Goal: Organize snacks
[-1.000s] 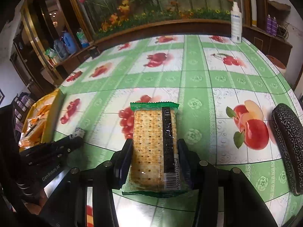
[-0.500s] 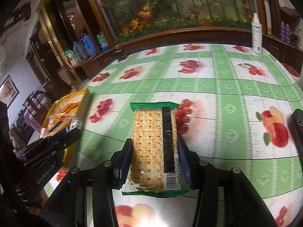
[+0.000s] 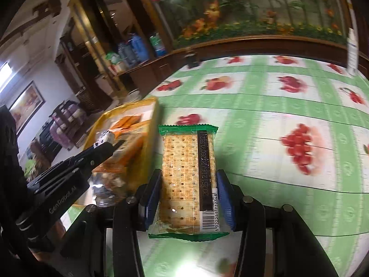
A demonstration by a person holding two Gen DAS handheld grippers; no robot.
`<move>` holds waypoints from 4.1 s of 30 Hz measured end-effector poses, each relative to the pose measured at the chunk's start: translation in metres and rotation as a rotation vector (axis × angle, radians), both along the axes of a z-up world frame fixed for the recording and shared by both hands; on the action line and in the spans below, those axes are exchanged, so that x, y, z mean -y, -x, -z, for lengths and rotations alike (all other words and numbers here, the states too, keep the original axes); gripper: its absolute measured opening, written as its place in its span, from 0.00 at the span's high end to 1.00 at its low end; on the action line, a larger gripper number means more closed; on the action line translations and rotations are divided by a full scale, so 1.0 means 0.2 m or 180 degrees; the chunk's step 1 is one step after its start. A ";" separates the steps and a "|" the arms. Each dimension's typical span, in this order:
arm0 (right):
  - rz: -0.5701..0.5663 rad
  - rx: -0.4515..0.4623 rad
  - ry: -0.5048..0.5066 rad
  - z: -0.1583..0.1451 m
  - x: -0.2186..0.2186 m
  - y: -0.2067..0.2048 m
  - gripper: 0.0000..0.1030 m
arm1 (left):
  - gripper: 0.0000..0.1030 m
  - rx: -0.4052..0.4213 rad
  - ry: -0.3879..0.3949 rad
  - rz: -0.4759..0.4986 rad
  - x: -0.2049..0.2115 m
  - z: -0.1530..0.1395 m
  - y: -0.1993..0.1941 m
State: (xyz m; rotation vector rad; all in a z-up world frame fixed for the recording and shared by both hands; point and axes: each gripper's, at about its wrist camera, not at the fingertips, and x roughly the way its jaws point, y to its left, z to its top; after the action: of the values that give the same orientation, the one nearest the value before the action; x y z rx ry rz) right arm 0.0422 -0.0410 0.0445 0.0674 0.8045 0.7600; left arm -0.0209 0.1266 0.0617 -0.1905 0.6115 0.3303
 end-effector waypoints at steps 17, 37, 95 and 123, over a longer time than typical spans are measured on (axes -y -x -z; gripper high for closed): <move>-0.0426 0.0044 0.0047 0.01 -0.49 0.15 0.54 | 0.83 -0.0044 0.0169 -0.0408 -0.34 0.16 0.19; -0.0426 0.0012 0.0198 0.08 -0.89 -0.01 0.54 | 0.83 -0.0071 0.0366 -0.0449 -0.41 0.24 0.16; -0.0464 0.0006 -0.0096 -0.03 -0.65 0.08 0.44 | 0.70 0.0024 0.0117 -0.0654 -0.39 0.23 0.14; -0.0229 0.0252 -0.0025 0.01 -0.08 0.27 0.28 | 0.03 0.0315 -0.0504 -0.0755 -0.10 0.12 0.22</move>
State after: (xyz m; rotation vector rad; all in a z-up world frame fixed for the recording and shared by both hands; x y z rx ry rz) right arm -0.0118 -0.0248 0.0423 0.0152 0.7316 0.8290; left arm -0.0655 0.1457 0.0375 -0.1262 0.4630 0.5930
